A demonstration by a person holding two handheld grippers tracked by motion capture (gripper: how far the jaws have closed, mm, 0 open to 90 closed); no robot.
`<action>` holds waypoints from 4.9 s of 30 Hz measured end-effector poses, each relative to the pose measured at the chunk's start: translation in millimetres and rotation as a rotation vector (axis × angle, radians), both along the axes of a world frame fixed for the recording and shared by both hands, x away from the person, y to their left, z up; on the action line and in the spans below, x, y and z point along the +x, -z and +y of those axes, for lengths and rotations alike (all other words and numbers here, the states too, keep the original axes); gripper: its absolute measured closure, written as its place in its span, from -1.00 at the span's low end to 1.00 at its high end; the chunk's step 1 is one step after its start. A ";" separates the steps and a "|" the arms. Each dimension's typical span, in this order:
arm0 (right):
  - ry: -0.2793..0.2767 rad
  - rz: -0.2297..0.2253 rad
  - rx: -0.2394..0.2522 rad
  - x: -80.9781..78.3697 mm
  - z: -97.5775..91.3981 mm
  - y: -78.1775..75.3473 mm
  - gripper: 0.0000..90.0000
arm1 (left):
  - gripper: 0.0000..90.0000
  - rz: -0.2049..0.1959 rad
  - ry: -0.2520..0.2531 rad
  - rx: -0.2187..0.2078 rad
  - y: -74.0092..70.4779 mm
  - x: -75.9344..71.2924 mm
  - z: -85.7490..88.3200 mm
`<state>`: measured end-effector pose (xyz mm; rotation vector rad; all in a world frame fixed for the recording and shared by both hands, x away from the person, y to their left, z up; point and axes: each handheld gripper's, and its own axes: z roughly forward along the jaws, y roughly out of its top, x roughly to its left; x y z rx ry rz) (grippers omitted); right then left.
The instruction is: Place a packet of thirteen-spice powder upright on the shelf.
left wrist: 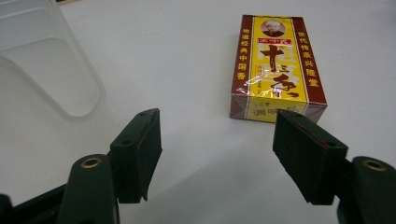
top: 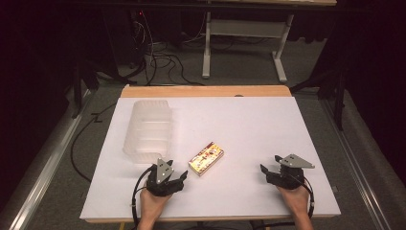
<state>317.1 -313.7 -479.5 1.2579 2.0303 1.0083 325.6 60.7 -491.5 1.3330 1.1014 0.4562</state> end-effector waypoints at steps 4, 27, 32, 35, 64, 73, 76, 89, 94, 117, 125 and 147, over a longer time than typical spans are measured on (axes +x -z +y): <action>-0.007 -0.011 0.007 -0.7 -1.0 -0.1 -0.32 | -0.26 -0.005 0.006 0.016 0.6 -0.6 -1.2; -0.002 -0.034 0.000 -3.3 0.3 -0.6 -0.30 | -0.36 0.053 0.067 0.043 -21.5 4.6 -23.6; -0.006 -0.033 -0.002 -3.1 0.3 -0.5 -0.30 | -0.39 0.068 0.087 0.055 -29.0 7.8 -33.4; -0.005 -0.033 -0.003 -3.1 0.4 -0.5 -0.30 | -0.40 0.082 0.087 0.062 -31.3 13.2 -38.8; -0.001 -0.030 -0.014 -2.0 0.6 -0.3 -0.30 | -0.46 0.210 0.132 0.164 -40.0 61.8 -93.7; 0.000 -0.027 -0.016 -1.7 0.8 -0.2 -0.30 | -0.48 0.251 0.146 0.239 -31.6 76.5 -113.0; 0.005 -0.024 -0.013 -1.9 0.9 -0.3 -0.29 | -0.47 0.239 0.130 0.250 -28.9 80.1 -117.4; 0.018 -0.024 -0.016 -1.1 0.6 -0.3 -0.28 | -0.44 0.289 0.145 0.277 -21.4 86.9 -124.0; 0.023 -0.027 -0.004 -2.1 0.1 -0.5 -0.28 | -0.39 0.299 0.147 0.277 -20.2 87.9 -125.5; 0.023 -0.027 -0.015 -1.8 0.9 -0.3 -0.28 | -0.31 0.319 0.162 0.335 -16.9 90.1 -132.9; 0.027 -0.031 -0.017 -2.7 1.3 -0.4 -0.28 | -0.28 0.287 0.157 0.302 -26.4 87.2 -129.9; 0.027 -0.040 -0.034 -3.4 2.9 -0.4 -0.28 | -0.27 0.185 0.136 0.165 -68.2 74.0 -107.8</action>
